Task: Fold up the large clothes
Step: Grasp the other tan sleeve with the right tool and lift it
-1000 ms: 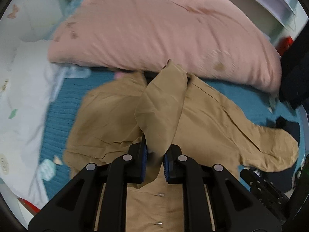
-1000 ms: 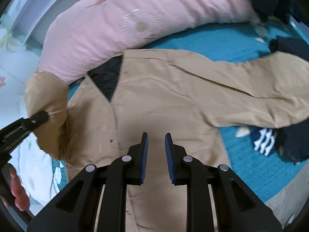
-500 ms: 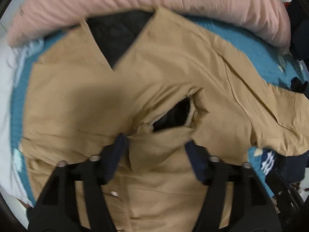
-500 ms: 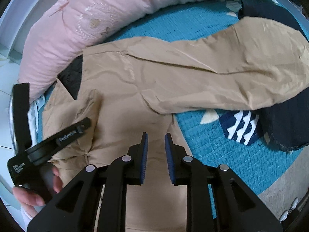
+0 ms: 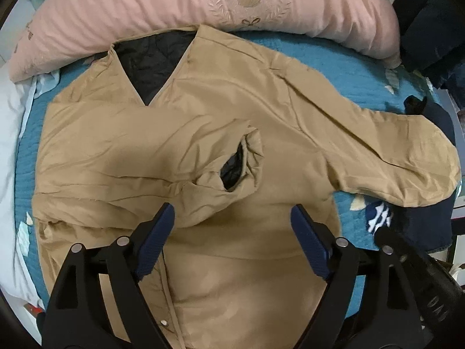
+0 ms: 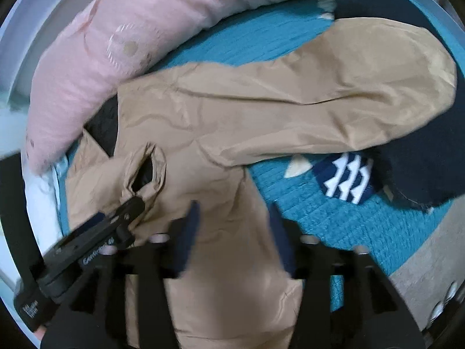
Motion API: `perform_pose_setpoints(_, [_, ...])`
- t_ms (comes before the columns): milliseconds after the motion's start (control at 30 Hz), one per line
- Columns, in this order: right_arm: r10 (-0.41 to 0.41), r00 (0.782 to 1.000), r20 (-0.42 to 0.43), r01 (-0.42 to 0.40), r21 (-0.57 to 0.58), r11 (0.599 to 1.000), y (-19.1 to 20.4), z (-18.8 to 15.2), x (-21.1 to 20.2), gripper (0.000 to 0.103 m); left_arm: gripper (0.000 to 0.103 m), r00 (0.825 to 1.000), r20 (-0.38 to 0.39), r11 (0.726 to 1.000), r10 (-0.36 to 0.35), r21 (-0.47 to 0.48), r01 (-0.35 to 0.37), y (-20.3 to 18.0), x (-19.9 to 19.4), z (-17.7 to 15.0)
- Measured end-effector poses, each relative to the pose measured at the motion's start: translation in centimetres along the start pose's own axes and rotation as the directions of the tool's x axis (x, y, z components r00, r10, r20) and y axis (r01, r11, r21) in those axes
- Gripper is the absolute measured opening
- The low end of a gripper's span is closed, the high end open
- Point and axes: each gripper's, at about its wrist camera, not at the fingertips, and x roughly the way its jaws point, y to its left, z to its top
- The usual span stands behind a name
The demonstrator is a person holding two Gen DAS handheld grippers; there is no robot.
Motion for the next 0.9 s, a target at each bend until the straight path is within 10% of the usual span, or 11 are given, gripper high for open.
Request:
perform_pose_setpoints(633, [-0.205, 0.965, 0.166, 0.155, 0.271, 0.950, -14.3, 7.1, -6.6, 0.063, 0.081, 0.987, -0.025, 0.984, -0.158, -0.087, 0.155, -4.9, 2.6, 5.0])
perform_pose_setpoints(900, [-0.260, 0.956, 0.136, 0.202, 0.338, 0.919, -19.1, 9.4, -5.6, 0.063, 0.003, 0.984, -0.143, 0.992, -0.109, -0.083, 0.098, -5.7, 8.2, 5.6])
